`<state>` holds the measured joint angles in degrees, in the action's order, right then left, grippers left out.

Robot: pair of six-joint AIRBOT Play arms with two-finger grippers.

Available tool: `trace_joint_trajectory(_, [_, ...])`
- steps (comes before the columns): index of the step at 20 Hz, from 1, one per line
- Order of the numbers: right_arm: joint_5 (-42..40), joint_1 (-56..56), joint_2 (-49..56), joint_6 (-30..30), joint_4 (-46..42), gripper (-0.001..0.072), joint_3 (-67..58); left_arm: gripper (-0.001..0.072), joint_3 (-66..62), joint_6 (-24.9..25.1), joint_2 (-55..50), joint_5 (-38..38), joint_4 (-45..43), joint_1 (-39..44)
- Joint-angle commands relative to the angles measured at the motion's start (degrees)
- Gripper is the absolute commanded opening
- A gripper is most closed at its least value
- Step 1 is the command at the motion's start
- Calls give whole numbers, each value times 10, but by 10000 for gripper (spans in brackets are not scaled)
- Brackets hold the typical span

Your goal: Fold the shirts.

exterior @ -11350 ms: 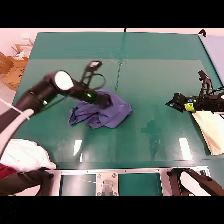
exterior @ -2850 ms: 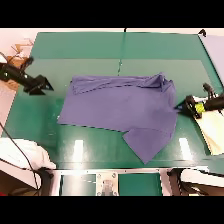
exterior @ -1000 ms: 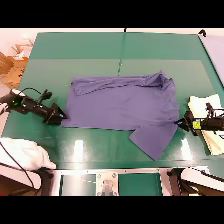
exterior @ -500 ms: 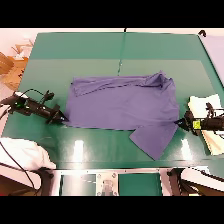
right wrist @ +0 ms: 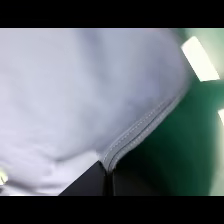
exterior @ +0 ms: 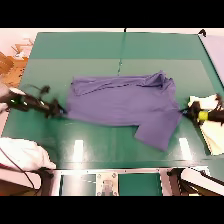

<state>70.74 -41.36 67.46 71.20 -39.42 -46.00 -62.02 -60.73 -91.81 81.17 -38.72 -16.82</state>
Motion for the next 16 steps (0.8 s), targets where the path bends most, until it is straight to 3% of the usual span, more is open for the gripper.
trace_joint_trajectory(1, [40,-6,-83,-8,89,15,-148,15,-100,-19,133,49,56,-1])
trace_joint_trajectory(4, [32,-36,-156,-8,134,16,-331,16,-263,-52,287,-1,57,-1])
trace_joint_trajectory(8, [-10,-57,-202,-7,135,17,-521,17,-456,-63,414,-104,38,-1])
trace_joint_trajectory(12, [-67,-57,-205,10,133,17,-643,17,-557,-99,453,-132,-38,-1])
trace_joint_trajectory(16, [-64,-56,-202,10,133,17,-650,18,-551,-128,445,-128,-108,-1])
